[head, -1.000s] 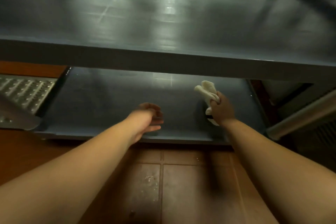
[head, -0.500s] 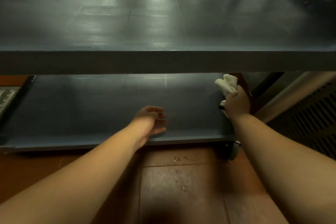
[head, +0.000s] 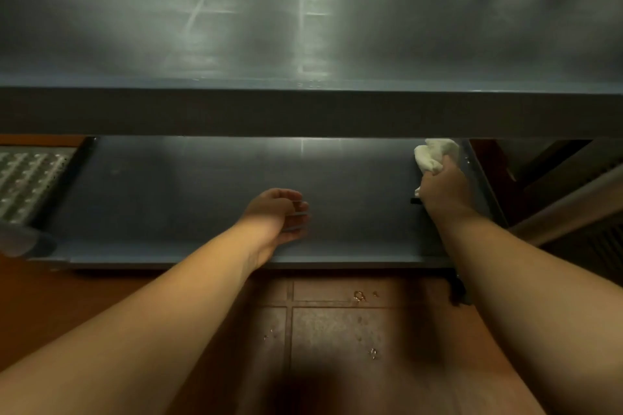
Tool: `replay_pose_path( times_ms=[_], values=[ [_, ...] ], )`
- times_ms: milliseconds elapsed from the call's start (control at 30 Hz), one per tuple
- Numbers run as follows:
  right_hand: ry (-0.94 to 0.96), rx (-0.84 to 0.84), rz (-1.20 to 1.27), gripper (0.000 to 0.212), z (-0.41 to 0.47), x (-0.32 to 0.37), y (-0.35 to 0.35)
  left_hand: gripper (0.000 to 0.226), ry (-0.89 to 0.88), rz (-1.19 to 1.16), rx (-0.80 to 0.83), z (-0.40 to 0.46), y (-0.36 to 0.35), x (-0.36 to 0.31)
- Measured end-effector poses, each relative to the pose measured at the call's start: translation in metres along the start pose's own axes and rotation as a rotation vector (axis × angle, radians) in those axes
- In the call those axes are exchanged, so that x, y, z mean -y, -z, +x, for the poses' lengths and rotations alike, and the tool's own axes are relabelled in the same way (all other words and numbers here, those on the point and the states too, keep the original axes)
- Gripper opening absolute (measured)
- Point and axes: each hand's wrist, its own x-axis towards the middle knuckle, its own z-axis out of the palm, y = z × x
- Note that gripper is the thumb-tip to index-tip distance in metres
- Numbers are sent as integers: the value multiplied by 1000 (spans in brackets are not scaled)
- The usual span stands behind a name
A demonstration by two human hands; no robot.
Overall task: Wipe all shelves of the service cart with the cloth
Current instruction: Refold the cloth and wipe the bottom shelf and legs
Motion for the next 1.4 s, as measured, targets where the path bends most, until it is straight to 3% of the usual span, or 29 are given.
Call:
replay_pose_path(
  times_ms=[100, 433, 800, 1067, 1167, 1267, 1400],
  values=[
    [77, 56, -3, 39, -14, 30, -28, 32, 0, -1, -31, -1, 30, -11],
    [188, 166, -29, 49, -88, 133, -130, 33, -35, -50, -115, -13, 156, -39],
    [411, 364, -51, 46, -219, 269, -260, 24, 36, -34, -248, -59, 321, -18],
    [624, 514, -84, 57, -316, 344, -318, 20, 46, -90, -205, -70, 346, -18],
    [698, 507, -66, 57, -335, 346, -326, 23, 51, -96, -225, -73, 348, -19],
    [741, 477, -235, 67, -334, 339, -323, 26, 65, -73, -230, -76, 346, -20],
    [756, 478, -356, 63, -316, 320, -303, 26, 61, -73, -242, -78, 328, -22]
  ],
)
